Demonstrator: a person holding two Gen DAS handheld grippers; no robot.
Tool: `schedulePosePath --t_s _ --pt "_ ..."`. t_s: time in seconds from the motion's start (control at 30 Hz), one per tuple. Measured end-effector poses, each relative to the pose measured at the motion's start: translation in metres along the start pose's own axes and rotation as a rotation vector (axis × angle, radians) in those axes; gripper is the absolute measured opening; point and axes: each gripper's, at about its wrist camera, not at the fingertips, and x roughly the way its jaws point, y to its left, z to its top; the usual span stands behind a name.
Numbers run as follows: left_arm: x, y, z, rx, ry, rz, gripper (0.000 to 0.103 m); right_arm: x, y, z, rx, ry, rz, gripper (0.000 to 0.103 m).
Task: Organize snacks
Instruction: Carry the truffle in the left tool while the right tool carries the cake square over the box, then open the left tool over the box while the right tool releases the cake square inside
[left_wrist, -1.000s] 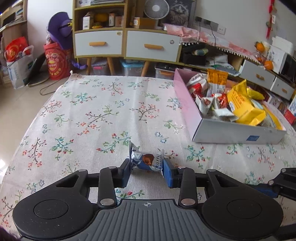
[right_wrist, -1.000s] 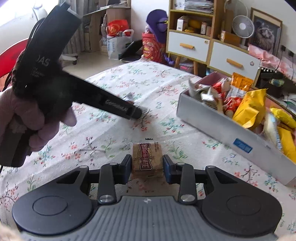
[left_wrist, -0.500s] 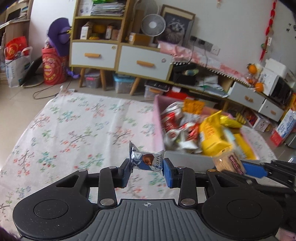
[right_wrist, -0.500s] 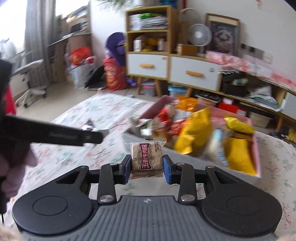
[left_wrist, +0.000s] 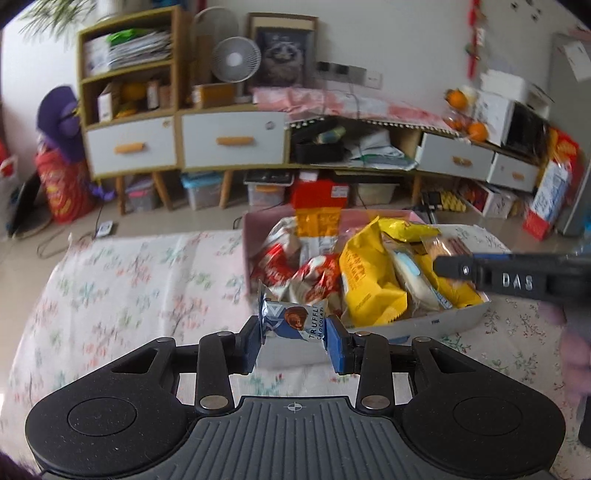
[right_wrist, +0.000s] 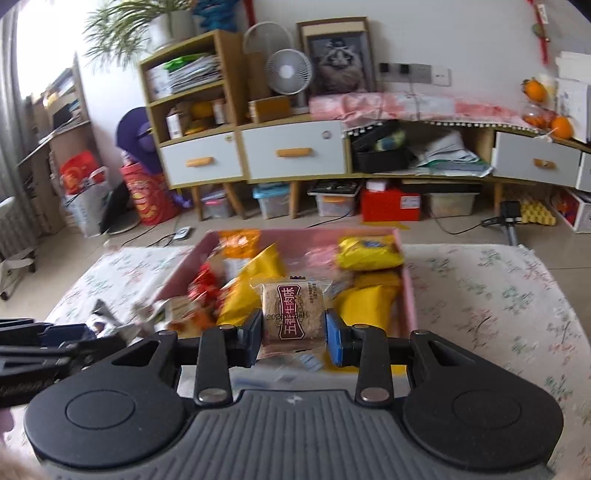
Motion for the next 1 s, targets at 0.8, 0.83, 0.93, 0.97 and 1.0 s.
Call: schedulePosePath --t_s 0.8,0.83,0.93,0.97,1.0 --pt "0.077 -0.003 0.035 0.068 0.013 -0.072 0.035 0.057 -0.011 0.034 0.044 0.014 0.020 0.032" --pt "0.079 -0.003 0.035 0.065 0.010 -0.080 0.035 0.059 -0.010 0.034 0.042 0.016 0.020 0.033" --pt "0.084 -0.003 0.034 0.060 0.001 -0.101 0.037 0.060 -0.008 0.035 0.038 0.018 0.027 0.033" --pt "0.086 -0.003 0.033 0.063 -0.001 -0.108 0.038 0.061 -0.008 0.036 0.039 0.018 0.027 0.033" --pt "0.087 -0.003 0.033 0.069 -0.005 -0.107 0.039 0.061 -0.008 0.036 0.041 0.018 0.027 0.034"
